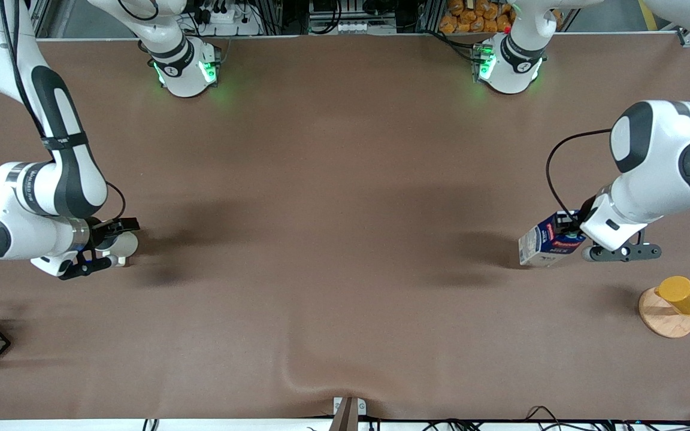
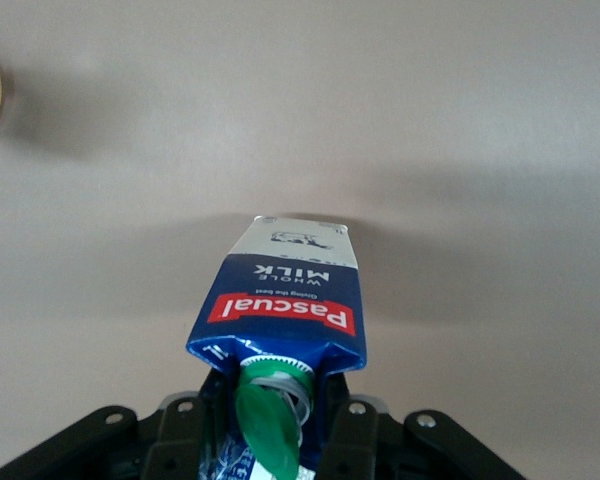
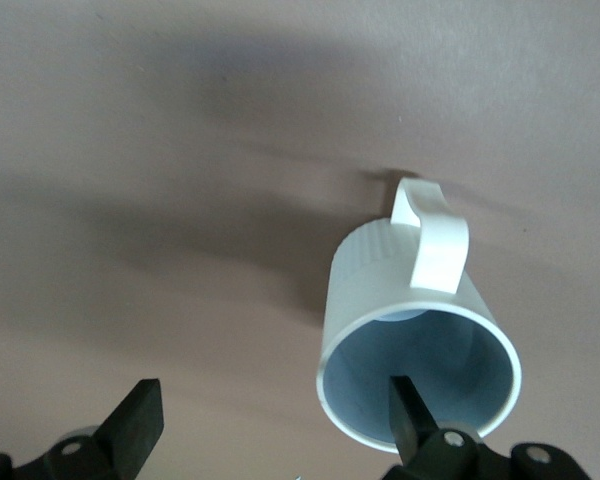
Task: Place milk next to cup
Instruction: 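Grasp the white mug with the right gripper while the left gripper holds the carton, then slide the white mug toward the table middle with the right gripper, then carry the milk carton toward the mug while the right gripper withdraws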
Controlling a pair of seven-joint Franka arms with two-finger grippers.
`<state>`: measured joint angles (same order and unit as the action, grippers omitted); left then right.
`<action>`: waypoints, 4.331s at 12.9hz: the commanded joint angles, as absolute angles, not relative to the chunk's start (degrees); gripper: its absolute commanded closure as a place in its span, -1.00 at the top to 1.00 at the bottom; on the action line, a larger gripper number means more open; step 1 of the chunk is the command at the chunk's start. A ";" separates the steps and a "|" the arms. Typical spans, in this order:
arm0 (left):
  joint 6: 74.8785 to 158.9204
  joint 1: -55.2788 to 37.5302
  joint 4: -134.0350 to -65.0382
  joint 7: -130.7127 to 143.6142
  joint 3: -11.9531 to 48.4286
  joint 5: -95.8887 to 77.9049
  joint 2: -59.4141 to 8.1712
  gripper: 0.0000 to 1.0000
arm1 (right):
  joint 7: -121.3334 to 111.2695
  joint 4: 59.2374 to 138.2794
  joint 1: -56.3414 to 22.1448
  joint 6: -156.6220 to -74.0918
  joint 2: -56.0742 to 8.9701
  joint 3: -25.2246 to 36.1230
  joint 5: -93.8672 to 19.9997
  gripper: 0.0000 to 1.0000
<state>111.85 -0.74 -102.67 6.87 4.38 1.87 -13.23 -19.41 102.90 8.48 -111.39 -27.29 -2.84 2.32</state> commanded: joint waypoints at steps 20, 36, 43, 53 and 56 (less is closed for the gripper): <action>97.21 -0.35 -91.05 7.56 11.16 0.62 -8.61 -0.61 | -2.15 89.75 -9.02 -109.78 -28.21 -3.69 2.55 -1.00; 97.03 -0.62 -91.14 7.82 11.25 0.35 -8.61 -0.65 | 28.39 81.39 -38.06 -118.30 -42.98 -3.52 -13.10 0.99; 96.15 -1.14 -91.14 7.82 12.03 0.35 -8.61 -0.65 | 28.04 82.44 -30.70 -108.03 -31.30 -2.90 -13.01 1.00; 95.89 -2.19 -91.67 32.75 32.15 -3.08 -9.49 -0.64 | 3.43 97.47 -3.27 -103.19 -11.53 -2.90 -6.09 1.00; 95.89 -5.43 -91.58 39.00 35.06 -3.16 -11.42 -0.65 | 0.81 97.47 -0.71 -100.12 -7.31 -2.90 -2.46 1.00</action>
